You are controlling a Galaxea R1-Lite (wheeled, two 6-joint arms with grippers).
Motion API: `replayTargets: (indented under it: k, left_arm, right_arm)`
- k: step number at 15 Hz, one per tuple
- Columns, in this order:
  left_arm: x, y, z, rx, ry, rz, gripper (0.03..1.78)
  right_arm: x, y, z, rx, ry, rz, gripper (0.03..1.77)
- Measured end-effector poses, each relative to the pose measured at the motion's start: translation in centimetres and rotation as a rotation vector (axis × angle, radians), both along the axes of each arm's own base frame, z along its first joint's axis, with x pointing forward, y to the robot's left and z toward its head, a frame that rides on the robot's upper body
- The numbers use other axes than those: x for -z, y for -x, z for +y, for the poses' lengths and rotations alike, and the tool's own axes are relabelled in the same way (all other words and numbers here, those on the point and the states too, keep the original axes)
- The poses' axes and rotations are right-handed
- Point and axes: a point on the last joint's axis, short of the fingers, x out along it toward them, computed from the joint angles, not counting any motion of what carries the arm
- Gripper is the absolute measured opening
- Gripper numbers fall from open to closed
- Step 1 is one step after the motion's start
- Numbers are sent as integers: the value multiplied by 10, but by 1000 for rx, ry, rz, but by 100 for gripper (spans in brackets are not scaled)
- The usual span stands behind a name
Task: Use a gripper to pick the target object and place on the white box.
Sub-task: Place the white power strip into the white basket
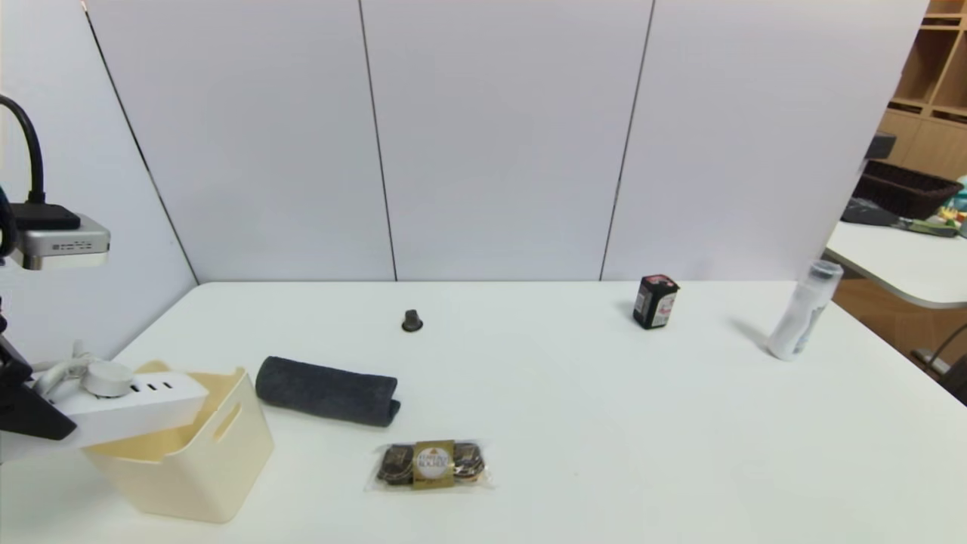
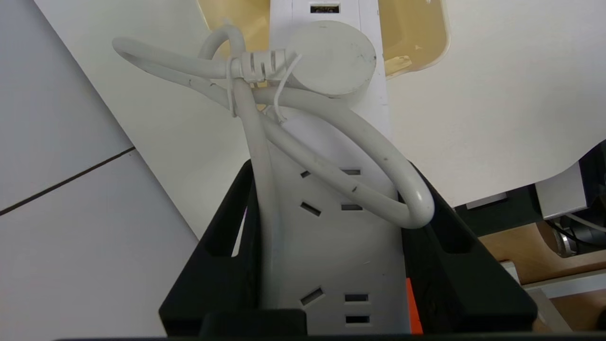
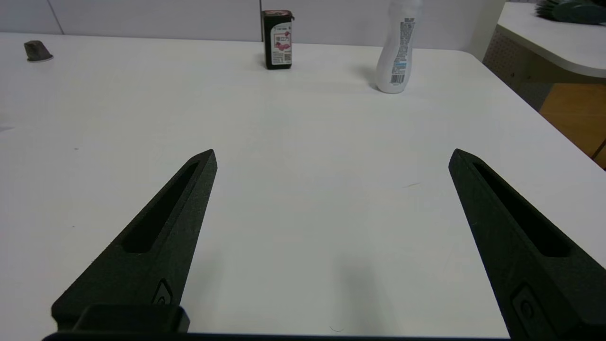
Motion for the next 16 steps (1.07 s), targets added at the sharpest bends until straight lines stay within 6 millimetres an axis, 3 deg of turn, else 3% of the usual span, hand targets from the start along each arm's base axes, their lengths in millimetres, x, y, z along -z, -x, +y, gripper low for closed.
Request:
replayTargets:
  k: [9, 16]
  left_arm:
    - [19, -31, -5, 36, 1, 67, 86]
    - [29, -45, -6, 54, -4, 117, 86]
  right_arm:
    - [0, 0, 0, 0, 0, 0, 169]
    - [0, 0, 0, 0, -1, 0, 169]
